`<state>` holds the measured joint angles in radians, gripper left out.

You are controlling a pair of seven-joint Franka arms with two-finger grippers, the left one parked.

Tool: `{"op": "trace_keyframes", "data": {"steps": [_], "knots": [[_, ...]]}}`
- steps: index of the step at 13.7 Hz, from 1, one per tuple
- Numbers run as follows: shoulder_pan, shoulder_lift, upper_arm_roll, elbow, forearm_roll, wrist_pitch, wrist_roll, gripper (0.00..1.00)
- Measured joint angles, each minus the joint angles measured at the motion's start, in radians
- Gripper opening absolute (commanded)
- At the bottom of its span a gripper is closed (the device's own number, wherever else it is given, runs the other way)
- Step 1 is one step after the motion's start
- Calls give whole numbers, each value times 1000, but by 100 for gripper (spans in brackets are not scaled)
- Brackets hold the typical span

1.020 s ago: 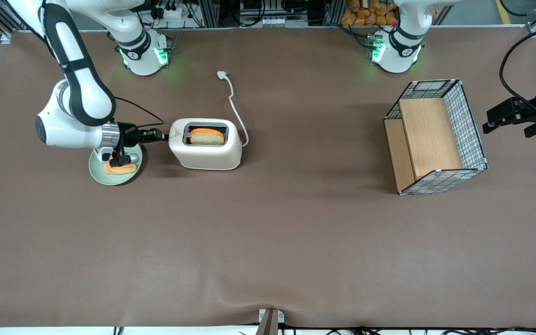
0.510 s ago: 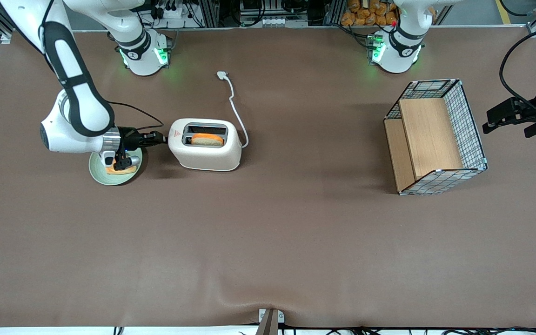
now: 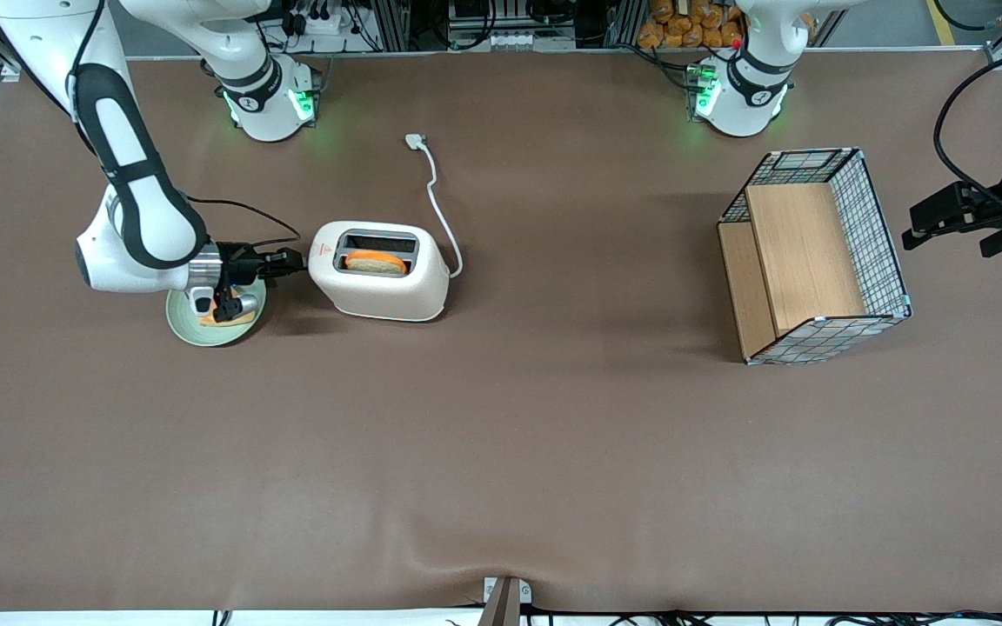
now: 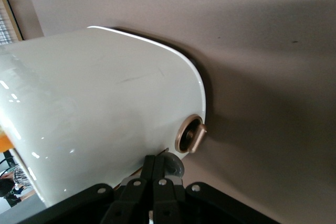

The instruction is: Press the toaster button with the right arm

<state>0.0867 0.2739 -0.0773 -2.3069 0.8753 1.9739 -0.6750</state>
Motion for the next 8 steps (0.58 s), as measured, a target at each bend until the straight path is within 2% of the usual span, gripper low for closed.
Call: {"op": "trace_keyframes", "data": {"steps": [5, 8], "knots": [[0, 12, -7, 35, -6, -44, 43, 0], [0, 7, -14, 124, -86, -157, 180, 0]]}}
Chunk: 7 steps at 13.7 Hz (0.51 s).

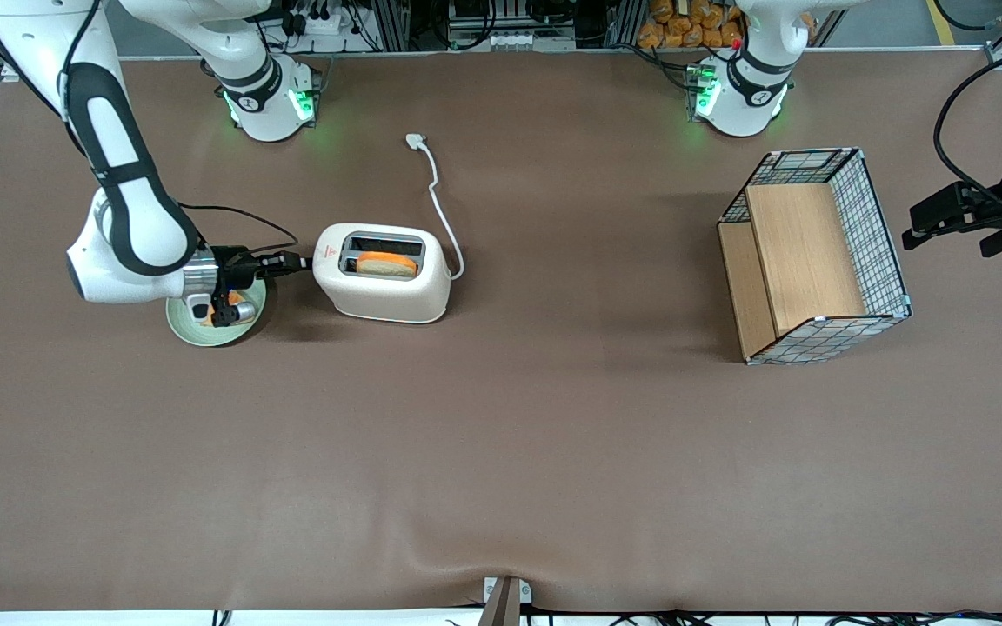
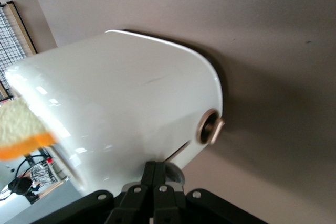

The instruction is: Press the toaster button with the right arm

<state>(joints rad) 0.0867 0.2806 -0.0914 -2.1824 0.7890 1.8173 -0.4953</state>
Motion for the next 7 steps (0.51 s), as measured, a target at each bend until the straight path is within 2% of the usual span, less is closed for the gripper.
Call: {"op": "trace_keyframes", "data": {"steps": [3, 6, 7], "knots": [[-10, -33, -11, 151, -123, -172, 163, 2], [-25, -63, -14, 324, -238, -330, 292, 44], [-25, -68, -14, 377, -271, -368, 326, 56]]}}
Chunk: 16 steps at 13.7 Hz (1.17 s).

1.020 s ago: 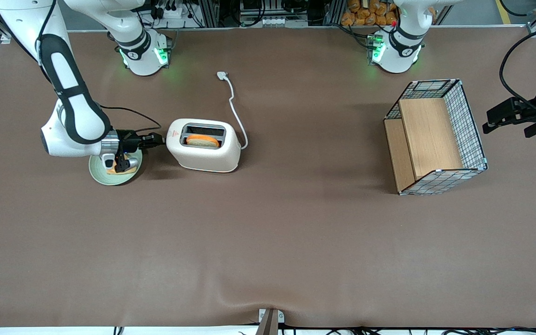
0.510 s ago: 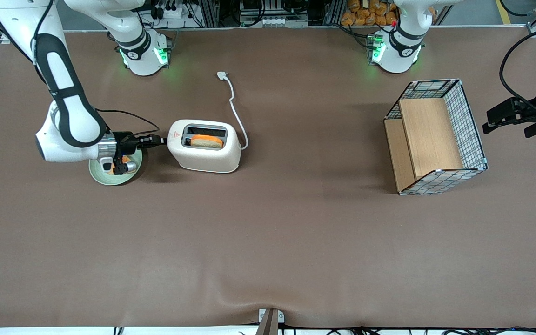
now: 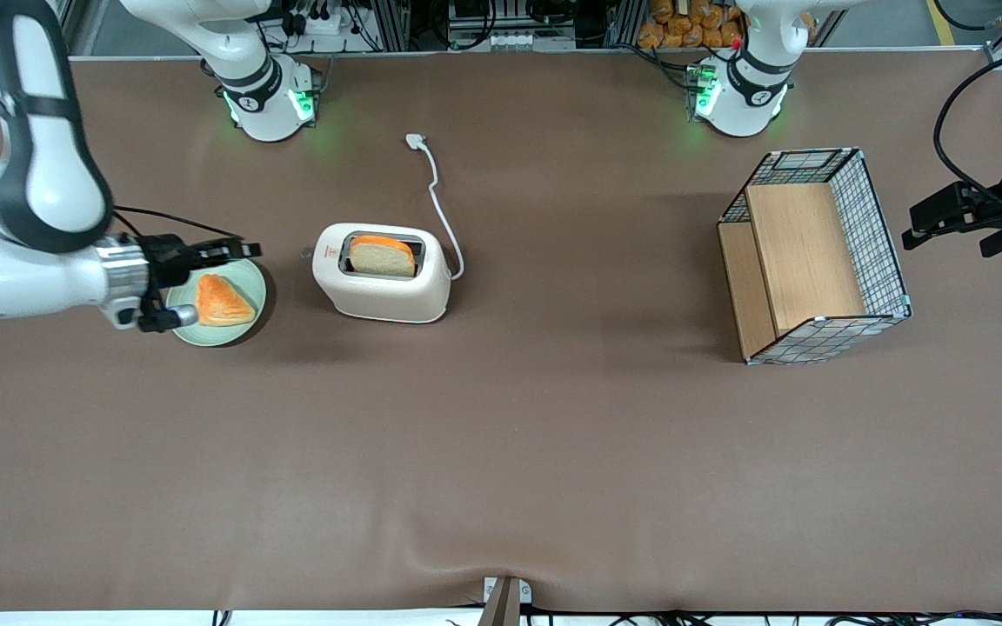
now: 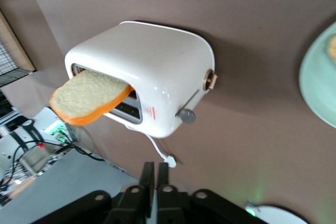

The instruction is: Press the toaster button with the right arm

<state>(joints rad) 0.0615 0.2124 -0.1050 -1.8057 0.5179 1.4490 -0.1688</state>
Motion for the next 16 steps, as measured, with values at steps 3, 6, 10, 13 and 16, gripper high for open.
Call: {"op": "trace_keyframes", "data": {"steps": [3, 6, 10, 13, 16], "knots": [[1, -8, 6, 144, -95, -81, 68, 61], [15, -24, 12, 274, -194, -134, 114, 84], [87, -77, 17, 350, -359, -143, 158, 100], [98, -133, 15, 360, -428, -139, 162, 100], [97, -199, 13, 362, -498, -109, 162, 100]]}}
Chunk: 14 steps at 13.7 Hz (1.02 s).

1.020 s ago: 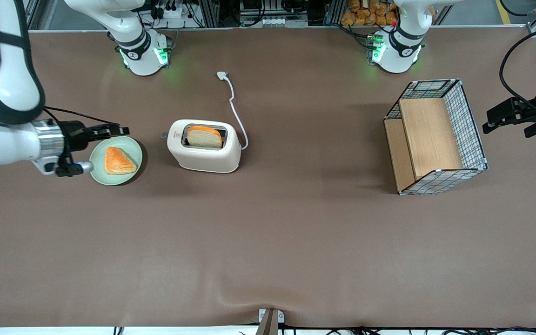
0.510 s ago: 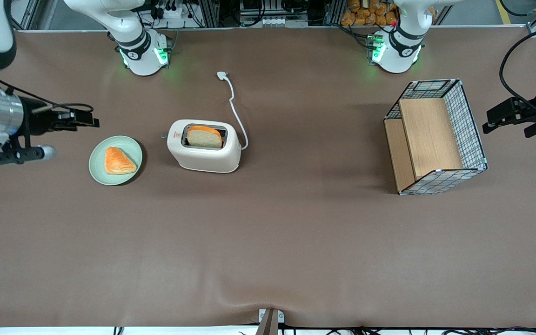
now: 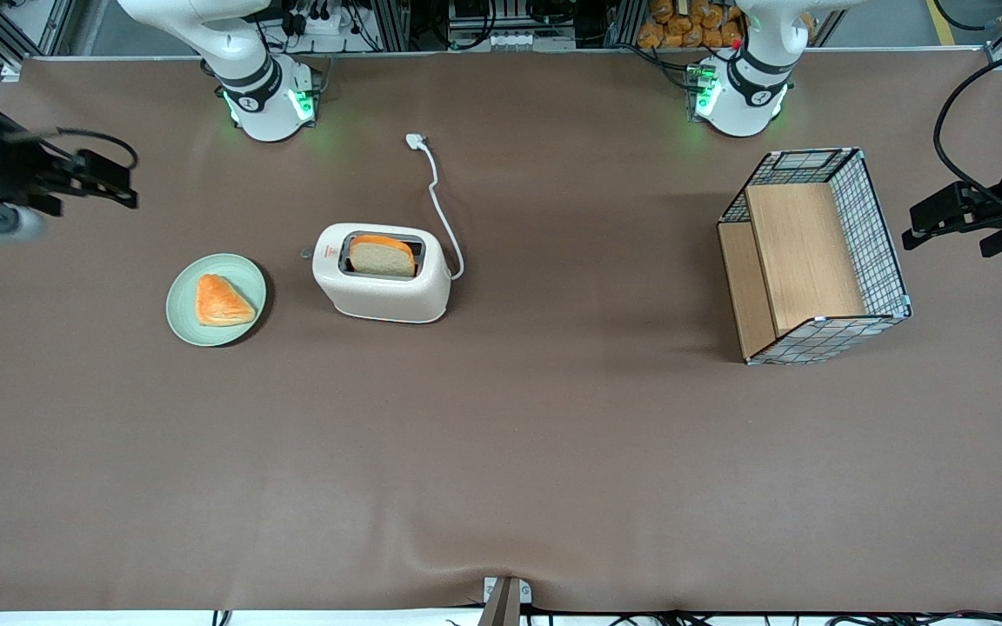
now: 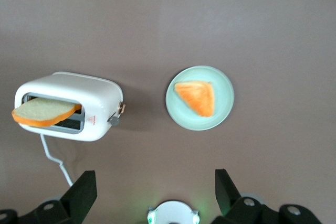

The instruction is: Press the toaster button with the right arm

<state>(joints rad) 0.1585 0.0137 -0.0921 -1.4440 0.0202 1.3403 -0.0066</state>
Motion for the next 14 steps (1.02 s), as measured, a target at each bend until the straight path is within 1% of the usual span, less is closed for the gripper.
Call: {"op": "trace_keyframes", "data": {"steps": [3, 6, 8, 14], "knots": [[-6, -72, -3, -33, -8, 82, 0, 100], [-11, -148, -6, -147, -9, 168, 1, 100], [-19, -161, -9, -179, -10, 183, 1, 100], [-42, -161, -9, -182, -11, 187, 1, 100]]}}
